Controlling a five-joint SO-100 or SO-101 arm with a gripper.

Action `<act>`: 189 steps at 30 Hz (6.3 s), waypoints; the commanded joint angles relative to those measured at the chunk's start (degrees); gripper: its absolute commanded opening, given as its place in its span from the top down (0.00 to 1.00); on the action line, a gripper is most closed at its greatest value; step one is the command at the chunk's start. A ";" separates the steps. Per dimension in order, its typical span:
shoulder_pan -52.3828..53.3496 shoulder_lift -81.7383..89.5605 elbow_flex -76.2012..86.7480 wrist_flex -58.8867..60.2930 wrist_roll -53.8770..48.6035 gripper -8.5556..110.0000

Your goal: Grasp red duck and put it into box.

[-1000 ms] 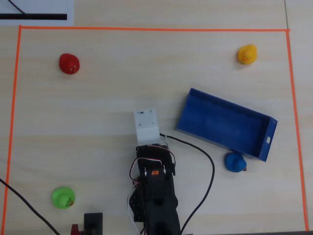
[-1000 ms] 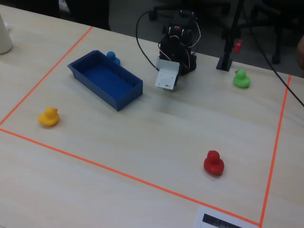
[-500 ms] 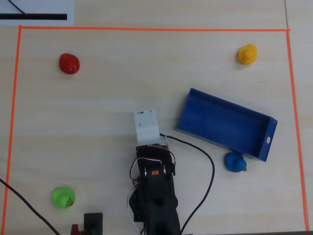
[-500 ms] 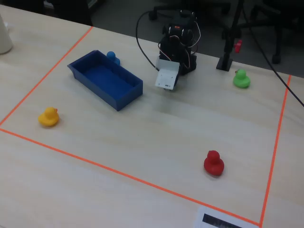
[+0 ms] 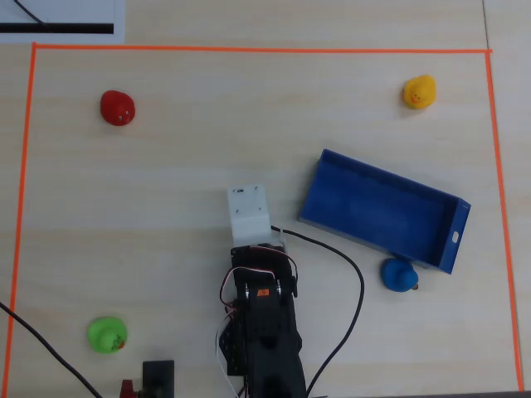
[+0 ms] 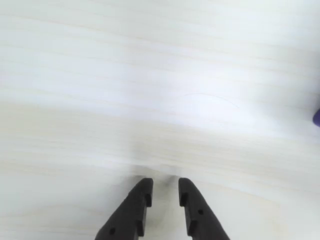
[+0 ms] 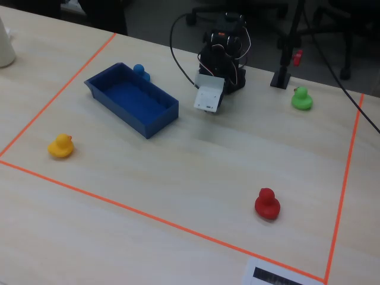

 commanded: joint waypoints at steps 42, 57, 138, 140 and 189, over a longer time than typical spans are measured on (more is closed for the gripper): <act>-0.97 -0.09 0.70 -1.58 -4.48 0.93; -16.35 -33.93 0.44 -85.17 5.54 0.84; -26.10 -136.14 -73.74 -120.32 12.48 0.80; -26.02 -135.97 -73.74 -120.76 12.48 0.88; 58.36 -76.20 -61.08 -29.71 13.97 0.93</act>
